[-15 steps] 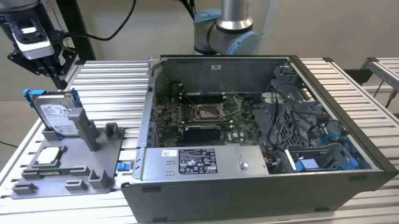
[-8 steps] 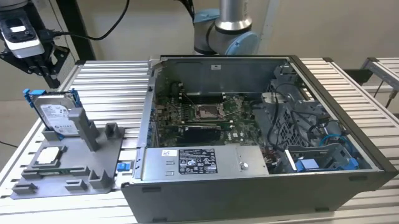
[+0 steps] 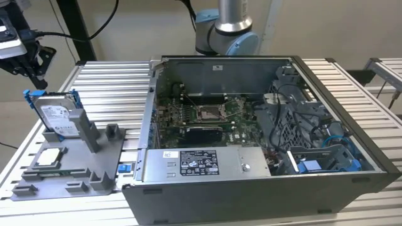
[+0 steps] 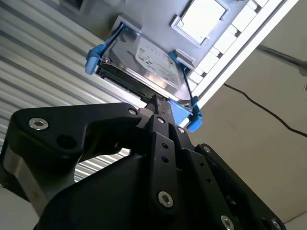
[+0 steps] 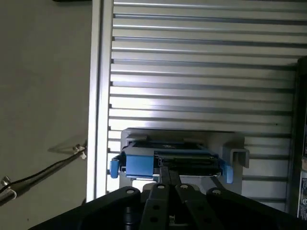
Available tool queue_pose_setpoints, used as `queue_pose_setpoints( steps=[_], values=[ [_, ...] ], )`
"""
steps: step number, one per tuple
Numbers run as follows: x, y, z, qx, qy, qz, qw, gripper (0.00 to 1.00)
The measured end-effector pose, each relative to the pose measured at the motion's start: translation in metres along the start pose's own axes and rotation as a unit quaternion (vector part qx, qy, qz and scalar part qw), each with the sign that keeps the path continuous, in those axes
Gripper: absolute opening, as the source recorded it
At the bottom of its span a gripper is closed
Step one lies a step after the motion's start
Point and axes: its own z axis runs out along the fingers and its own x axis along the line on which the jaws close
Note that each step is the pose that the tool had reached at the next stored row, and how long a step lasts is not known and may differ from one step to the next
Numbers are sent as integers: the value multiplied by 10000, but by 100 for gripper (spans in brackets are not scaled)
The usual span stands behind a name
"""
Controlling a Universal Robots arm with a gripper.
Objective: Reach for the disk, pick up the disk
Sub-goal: 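Reach for the disk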
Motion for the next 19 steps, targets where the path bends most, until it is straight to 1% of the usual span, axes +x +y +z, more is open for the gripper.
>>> queue_pose_setpoints(
  steps=[4, 10, 19],
  values=[
    [85, 3, 0, 0, 1, -15, 10000, 0],
    [185, 11, 1, 0, 1, -27, 10000, 0],
    [193, 12, 1, 0, 1, -27, 10000, 0]
  ],
)
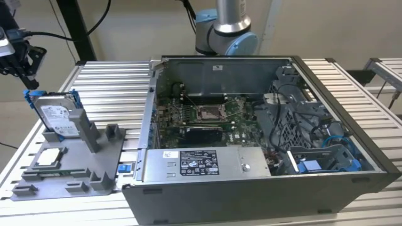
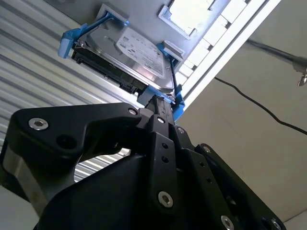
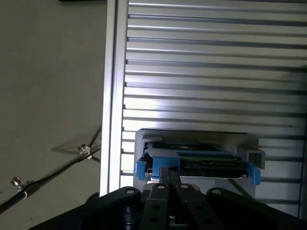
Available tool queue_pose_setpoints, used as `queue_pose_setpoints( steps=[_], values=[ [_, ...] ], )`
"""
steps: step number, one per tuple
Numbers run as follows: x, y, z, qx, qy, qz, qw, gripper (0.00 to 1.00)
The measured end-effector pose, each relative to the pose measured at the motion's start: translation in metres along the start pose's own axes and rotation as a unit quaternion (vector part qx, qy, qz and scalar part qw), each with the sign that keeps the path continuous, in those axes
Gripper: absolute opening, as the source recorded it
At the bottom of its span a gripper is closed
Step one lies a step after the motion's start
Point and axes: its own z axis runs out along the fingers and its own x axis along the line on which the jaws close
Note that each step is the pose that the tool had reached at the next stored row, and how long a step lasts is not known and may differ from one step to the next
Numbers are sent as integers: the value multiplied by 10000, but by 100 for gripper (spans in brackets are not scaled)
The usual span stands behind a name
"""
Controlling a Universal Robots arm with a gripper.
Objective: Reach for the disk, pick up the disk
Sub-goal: 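Reach for the disk, then pick up the disk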
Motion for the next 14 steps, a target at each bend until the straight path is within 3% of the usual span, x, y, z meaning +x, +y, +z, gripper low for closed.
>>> queue_pose_setpoints(
  steps=[14],
  values=[
    [1, 0, 0, 0, 5, -155, 9999, 0]
  ],
)
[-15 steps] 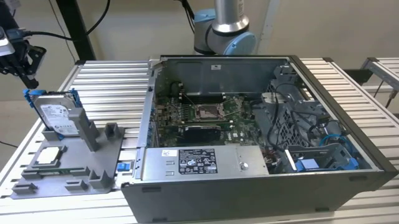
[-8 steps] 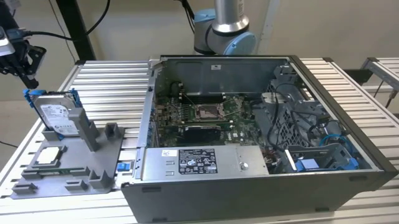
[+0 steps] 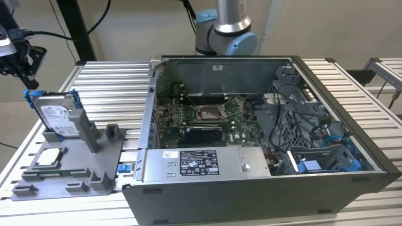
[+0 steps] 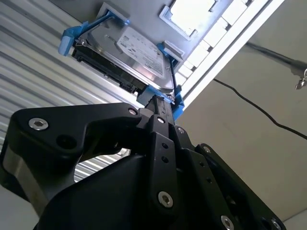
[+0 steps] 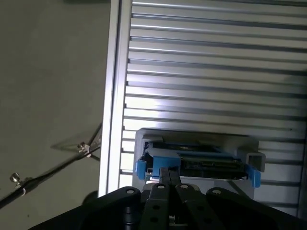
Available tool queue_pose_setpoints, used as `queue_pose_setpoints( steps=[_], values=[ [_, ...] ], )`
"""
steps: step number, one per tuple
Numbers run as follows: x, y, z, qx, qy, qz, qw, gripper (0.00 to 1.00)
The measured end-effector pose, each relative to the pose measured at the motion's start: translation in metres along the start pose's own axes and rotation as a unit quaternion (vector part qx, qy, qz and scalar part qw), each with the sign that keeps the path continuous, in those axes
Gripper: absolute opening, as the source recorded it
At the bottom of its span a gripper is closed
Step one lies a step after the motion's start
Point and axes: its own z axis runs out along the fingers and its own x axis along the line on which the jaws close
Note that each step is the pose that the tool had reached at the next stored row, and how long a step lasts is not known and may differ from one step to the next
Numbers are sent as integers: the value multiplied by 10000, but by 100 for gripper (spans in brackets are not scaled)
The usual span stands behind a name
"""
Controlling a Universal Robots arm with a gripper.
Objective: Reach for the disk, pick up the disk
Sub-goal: 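Pick up the disk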
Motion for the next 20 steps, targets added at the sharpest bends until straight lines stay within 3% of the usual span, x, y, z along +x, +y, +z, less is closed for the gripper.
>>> queue_pose_setpoints(
  steps=[20],
  values=[
    [0, 0, -1, 1, 20, -498, 9988, 0]
  ],
)
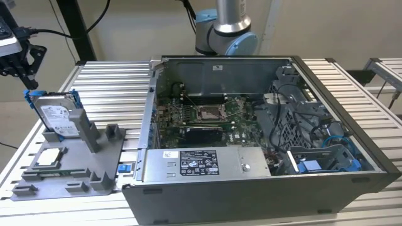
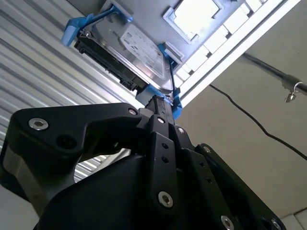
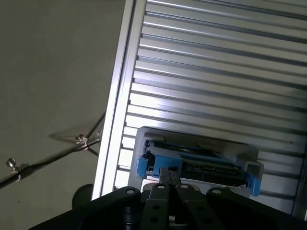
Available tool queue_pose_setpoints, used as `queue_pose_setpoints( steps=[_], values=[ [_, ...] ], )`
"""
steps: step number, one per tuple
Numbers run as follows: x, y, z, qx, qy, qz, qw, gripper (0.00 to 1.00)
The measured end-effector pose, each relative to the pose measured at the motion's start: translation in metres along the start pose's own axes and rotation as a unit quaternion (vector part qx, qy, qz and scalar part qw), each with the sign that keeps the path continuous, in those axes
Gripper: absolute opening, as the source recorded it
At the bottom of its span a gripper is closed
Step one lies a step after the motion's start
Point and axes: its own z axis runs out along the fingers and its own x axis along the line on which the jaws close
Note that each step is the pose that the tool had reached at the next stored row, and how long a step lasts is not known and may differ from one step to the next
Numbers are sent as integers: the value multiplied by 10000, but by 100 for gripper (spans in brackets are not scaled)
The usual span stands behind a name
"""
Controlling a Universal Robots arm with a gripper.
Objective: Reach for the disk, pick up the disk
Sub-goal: 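Pick up the disk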
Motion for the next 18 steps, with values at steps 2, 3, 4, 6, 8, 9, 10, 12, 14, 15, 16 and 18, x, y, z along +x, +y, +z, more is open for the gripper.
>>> queue_pose_setpoints(
  steps=[2, 3, 4, 6, 8, 9, 10, 12, 14, 15, 16, 18],
  values=[
    [0, 0, 0, 0, 0, -5, 10000, 0],
    [0, 0, 0, 0, 0, -6, 10000, 0],
    [0, 0, 0, 0, 0, -8, 10000, 0],
    [0, 0, 0, 0, 1, -19, 10000, 0],
    [0, 0, 1, 0, 2, -64, 10000, 0],
    [0, 0, 0, 0, 3, -96, 10000, 0],
    [0, 0, 0, 0, 5, -130, 9999, 0],
    [0, 0, 0, 0, 8, -199, 9998, 0],
    [0, 0, 0, 0, 10, -275, 9996, 0],
    [0, 0, 0, 0, 12, -312, 9995, 0],
    [0, 0, 0, 0, 13, -354, 9994, 0],
    [0, 0, 0, 0, 17, -438, 9990, 0]
  ],
)
